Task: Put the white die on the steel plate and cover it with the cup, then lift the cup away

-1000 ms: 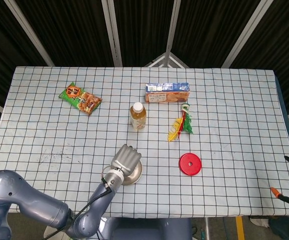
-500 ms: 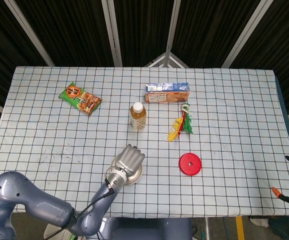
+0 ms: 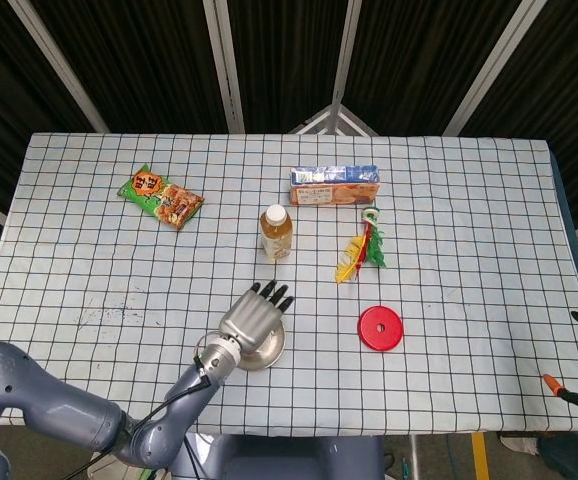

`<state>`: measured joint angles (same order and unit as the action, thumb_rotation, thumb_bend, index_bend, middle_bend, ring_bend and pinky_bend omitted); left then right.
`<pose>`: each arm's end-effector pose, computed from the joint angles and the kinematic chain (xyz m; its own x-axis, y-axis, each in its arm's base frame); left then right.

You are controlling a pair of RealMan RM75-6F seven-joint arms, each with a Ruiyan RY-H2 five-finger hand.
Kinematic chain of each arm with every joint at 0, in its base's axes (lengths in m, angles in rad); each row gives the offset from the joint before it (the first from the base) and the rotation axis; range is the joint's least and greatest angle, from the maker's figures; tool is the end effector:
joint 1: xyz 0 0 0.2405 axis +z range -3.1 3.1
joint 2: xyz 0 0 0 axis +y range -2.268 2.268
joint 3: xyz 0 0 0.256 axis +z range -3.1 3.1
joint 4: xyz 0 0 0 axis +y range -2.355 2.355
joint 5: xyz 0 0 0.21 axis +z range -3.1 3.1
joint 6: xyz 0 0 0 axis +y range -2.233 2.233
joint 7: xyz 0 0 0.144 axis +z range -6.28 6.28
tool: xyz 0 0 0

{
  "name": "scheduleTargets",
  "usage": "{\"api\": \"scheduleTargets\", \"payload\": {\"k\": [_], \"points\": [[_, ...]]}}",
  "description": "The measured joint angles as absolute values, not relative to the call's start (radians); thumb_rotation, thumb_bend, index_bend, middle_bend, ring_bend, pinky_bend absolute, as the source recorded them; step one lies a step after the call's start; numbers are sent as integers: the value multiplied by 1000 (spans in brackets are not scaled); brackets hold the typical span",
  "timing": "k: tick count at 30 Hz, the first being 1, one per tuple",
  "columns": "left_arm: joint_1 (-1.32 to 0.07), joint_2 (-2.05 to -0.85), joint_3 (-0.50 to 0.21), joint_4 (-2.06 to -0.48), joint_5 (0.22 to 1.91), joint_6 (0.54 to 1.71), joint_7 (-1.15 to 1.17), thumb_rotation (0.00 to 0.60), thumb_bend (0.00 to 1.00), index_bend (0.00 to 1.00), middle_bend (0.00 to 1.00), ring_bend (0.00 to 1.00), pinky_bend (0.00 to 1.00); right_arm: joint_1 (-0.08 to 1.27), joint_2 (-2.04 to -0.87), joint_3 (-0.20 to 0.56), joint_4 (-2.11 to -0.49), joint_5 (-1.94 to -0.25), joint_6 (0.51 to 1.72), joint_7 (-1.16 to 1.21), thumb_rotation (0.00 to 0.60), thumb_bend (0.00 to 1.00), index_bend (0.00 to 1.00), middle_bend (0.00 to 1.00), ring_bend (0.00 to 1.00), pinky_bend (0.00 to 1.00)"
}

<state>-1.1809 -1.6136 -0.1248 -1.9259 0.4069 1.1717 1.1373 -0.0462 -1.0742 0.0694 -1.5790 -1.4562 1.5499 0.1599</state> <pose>-0.0191 0.2791 -0.0541 0.7885 0.2826 0.5462 0.5909 -0.5943 -0.5456 -0.3415 -0.1418 0.1913 0.3230 0.0512 0.9450 -0.9383 0.1478 0.3127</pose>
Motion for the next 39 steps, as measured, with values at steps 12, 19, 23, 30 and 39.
{"api": "scheduleTargets", "payload": {"k": [12,19,23,30,39], "points": [[-1147,-1501,-99,-2008,464,1173,1070,600,175,98,109,75,254,-45,-1074,67,-1585,-1454,1540,153,600,55,172,141,131,0],[-1096,-1485,-57,-2015,548,1206,1006,600,203,145,158,130,307,-45,-1074,66,-1587,-1451,1536,153,600,56,172,141,131,0],[-1074,-1488,-35,-2001,586,1203,970,600,208,152,163,142,323,-43,-1073,64,-1590,-1452,1529,149,600,56,172,141,131,0],[-1061,-1506,-23,-1959,620,1166,930,600,249,192,152,143,324,-44,-1067,65,-1596,-1447,1528,153,600,56,172,141,131,0],[-1054,-1537,-22,-1918,685,1123,879,600,264,257,241,207,351,-44,-1063,63,-1600,-1449,1524,156,600,56,172,141,131,0]]}}
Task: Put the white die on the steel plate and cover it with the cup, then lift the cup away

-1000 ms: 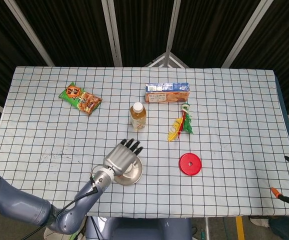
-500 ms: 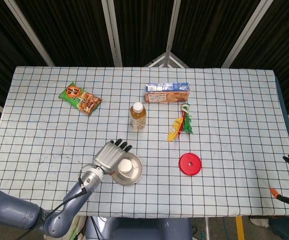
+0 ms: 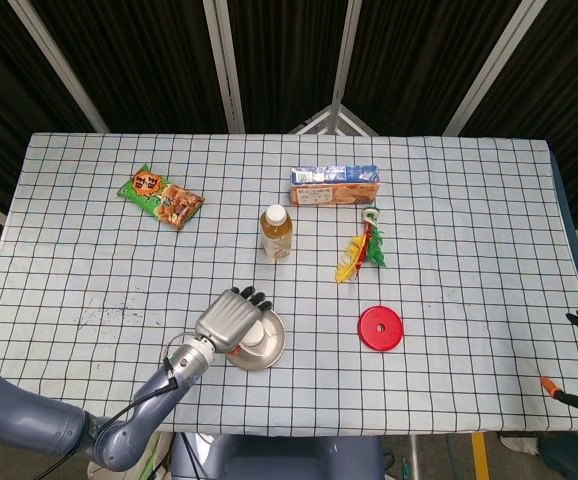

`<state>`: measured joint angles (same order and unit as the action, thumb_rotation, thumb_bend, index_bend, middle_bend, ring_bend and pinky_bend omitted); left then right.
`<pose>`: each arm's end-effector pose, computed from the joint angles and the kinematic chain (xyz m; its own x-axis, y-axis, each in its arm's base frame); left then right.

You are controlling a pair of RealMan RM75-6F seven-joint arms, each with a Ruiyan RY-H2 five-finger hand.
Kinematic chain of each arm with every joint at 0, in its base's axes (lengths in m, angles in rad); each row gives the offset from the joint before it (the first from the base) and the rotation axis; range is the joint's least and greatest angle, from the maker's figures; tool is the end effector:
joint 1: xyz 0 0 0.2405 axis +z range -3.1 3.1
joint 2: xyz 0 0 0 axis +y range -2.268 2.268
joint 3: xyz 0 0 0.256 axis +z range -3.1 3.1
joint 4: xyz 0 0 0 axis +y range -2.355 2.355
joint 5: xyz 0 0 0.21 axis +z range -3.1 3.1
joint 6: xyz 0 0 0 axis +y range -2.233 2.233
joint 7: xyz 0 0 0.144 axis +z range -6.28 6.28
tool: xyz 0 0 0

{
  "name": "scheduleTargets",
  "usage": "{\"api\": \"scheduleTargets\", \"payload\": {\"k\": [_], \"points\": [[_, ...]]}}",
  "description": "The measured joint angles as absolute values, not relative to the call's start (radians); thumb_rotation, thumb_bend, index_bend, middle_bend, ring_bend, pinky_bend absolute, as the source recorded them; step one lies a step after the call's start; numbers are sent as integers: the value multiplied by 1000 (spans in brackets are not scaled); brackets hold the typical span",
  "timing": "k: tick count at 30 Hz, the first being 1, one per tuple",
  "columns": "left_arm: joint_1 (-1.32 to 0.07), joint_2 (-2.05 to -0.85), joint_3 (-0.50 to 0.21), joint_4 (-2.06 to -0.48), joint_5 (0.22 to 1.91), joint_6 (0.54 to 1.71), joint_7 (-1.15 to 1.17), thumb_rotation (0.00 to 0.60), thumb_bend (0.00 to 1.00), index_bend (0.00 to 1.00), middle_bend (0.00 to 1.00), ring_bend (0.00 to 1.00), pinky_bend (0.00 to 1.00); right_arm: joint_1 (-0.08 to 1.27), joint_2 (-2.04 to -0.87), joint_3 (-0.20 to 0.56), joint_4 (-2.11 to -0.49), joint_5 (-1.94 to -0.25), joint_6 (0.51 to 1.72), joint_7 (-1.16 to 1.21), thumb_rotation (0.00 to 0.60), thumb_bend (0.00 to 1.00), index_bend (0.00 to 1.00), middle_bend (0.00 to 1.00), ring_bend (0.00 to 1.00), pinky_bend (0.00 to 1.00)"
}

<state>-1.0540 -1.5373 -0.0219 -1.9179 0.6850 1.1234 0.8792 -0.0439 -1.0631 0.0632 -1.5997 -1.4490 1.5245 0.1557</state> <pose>-0.0552 0.2762 -0.0391 0.6994 0.3015 0.6481 0.6711 -0.5891 -0.4502 -0.3410 -0.1414 0.1890 0.3142 0.0218 0.9491 -0.9387 0.1567 0.3072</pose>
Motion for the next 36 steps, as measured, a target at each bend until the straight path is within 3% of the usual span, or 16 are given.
{"api": "scheduleTargets", "payload": {"k": [5,15,36], "points": [[-1054,-1548,-14,-1906,699,1125,889,600,289,282,262,221,355,-46,-1061,65,-1600,-1447,1527,161,600,56,172,141,131,0],[-1056,-1564,-19,-1896,689,1127,899,600,457,335,323,288,390,-46,-1060,66,-1600,-1447,1527,162,600,56,172,141,131,0],[-1037,-1574,-21,-1879,736,1123,866,600,461,400,382,342,421,-47,-1057,66,-1604,-1442,1524,164,600,56,172,141,131,0]]}}
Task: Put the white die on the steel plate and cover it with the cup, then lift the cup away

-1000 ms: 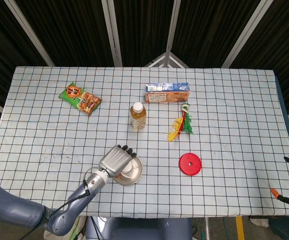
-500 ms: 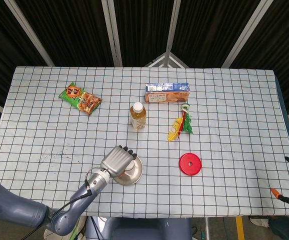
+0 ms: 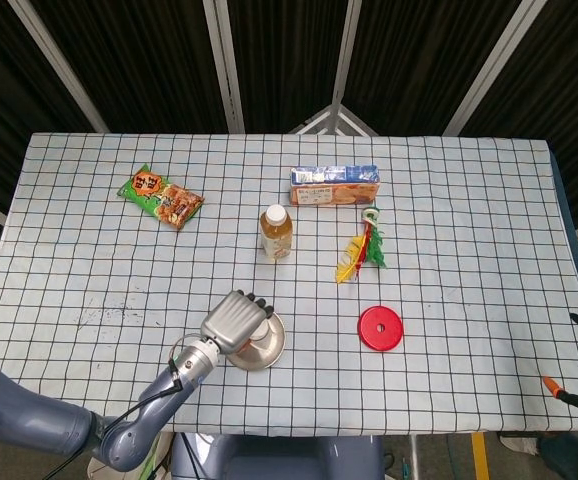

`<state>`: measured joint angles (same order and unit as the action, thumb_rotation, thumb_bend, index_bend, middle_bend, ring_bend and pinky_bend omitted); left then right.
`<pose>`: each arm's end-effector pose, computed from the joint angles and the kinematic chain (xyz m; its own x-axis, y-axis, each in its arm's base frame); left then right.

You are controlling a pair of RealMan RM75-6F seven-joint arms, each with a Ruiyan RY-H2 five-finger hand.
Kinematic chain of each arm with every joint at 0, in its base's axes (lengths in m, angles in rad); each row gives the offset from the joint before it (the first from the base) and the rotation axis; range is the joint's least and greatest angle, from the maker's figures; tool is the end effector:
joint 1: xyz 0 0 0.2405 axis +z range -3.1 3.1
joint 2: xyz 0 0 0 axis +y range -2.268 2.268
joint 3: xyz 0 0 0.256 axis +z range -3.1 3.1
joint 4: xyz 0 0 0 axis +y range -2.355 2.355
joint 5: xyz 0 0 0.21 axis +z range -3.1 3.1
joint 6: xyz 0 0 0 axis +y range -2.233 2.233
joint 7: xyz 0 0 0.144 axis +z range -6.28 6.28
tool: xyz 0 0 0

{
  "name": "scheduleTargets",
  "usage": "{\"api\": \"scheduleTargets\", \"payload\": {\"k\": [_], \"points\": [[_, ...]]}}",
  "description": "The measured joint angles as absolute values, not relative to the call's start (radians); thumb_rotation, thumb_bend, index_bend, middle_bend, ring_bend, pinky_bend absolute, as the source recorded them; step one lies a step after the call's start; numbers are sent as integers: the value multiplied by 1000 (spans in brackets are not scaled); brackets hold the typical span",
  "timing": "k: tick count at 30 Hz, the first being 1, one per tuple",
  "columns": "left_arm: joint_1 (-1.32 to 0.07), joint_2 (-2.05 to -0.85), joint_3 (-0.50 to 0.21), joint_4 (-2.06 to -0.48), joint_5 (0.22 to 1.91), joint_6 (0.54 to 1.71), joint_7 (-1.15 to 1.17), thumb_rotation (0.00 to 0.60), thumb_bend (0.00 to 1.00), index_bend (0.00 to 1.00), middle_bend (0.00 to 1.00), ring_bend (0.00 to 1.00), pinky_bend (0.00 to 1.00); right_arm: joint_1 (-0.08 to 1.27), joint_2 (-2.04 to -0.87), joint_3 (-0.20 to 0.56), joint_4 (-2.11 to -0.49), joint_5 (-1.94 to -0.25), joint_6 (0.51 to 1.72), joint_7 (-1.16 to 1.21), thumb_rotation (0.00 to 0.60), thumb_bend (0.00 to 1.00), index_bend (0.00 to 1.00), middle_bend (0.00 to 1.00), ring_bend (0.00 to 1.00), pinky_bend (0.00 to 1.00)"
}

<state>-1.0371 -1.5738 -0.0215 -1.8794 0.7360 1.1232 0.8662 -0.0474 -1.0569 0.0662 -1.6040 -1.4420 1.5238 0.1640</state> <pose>-0.0540 0.2748 -0.0470 0.6920 0.2811 0.6649 0.6670 -0.6014 -0.4398 -0.3417 -0.1407 0.1913 0.3081 0.0253 0.9510 -0.9394 0.1658 0.3000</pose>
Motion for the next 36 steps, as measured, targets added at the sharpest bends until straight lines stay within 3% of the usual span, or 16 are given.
{"api": "scheduleTargets", "payload": {"k": [18,36], "points": [[-1052,-1548,-34,-1902,672,1033,827,600,461,421,384,347,419,-49,-1051,67,-1610,-1436,1519,168,600,56,173,141,131,0],[-1055,-1568,9,-1806,755,1114,938,600,461,425,376,347,405,-46,-1052,65,-1609,-1435,1509,170,600,56,172,141,131,0]]}}
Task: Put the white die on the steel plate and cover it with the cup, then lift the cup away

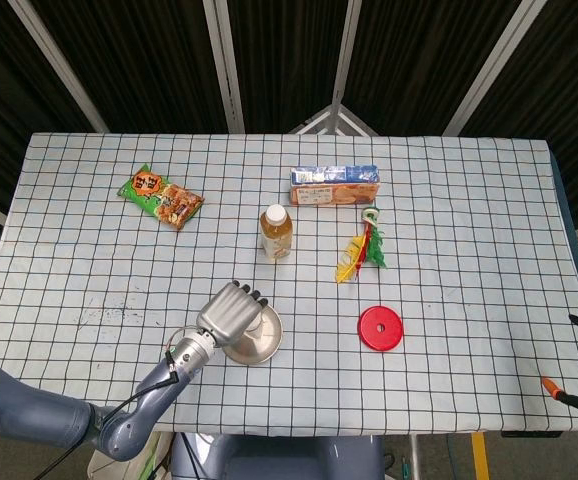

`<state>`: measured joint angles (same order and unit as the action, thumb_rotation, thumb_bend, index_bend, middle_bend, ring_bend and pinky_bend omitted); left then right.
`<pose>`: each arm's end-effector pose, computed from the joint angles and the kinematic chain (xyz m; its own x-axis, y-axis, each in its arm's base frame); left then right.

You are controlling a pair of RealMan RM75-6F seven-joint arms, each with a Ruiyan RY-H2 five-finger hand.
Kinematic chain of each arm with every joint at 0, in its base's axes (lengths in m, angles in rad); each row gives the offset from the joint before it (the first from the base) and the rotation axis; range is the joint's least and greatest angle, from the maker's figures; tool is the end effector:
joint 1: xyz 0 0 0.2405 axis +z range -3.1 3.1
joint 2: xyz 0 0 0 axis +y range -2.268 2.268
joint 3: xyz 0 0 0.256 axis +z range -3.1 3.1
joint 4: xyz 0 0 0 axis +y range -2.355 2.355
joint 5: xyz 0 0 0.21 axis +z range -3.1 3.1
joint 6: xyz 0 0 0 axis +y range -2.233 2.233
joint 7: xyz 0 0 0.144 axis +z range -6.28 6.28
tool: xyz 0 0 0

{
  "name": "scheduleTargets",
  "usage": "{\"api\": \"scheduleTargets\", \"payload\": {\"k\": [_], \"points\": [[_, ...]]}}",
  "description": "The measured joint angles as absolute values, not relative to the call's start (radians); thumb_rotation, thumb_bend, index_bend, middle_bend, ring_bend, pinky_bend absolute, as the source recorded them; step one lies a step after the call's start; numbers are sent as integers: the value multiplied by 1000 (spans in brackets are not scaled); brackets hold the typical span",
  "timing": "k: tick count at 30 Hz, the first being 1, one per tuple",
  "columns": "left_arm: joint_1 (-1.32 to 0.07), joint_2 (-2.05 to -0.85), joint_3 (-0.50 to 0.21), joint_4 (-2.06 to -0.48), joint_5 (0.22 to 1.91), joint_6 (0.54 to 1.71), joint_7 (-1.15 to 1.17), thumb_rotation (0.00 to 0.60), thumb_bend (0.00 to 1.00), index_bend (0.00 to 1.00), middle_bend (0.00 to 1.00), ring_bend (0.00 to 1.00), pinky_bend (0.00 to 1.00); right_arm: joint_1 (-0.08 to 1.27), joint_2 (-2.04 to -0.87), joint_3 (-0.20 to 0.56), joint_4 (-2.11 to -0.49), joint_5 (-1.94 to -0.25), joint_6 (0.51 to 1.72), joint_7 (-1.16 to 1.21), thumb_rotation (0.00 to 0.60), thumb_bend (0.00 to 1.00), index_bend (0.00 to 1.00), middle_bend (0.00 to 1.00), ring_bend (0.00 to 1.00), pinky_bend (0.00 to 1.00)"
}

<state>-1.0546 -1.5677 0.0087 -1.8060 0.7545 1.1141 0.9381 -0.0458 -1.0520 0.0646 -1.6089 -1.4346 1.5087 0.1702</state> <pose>-0.0657 0.2901 -0.0473 0.7847 0.1802 0.5932 0.5599 -0.6168 -0.5532 -0.3429 -0.1407 0.1907 0.2997 0.0118 0.9540 -0.9401 0.1738 0.2932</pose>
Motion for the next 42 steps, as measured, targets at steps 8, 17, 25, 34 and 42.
{"api": "scheduleTargets", "payload": {"k": [8,17,25,34,42], "points": [[-1047,-1575,9,-1794,777,1114,926,600,461,425,378,347,404,-45,-1055,65,-1609,-1435,1509,166,600,56,172,141,131,0],[-1039,-1534,-32,-1858,713,1015,811,600,461,446,379,347,402,-46,-1053,66,-1611,-1436,1512,166,600,57,172,141,131,0],[-1058,-1483,-38,-1899,655,937,780,600,466,449,383,347,400,-47,-1052,66,-1613,-1437,1514,166,600,56,172,141,131,0],[-1105,-1427,-35,-1925,550,852,747,600,480,457,382,347,400,-45,-1051,64,-1614,-1436,1506,168,600,56,172,141,131,0],[-1156,-1414,-13,-1933,497,877,779,600,480,471,400,347,400,-47,-1053,65,-1613,-1434,1510,166,600,56,172,141,131,0]]}}
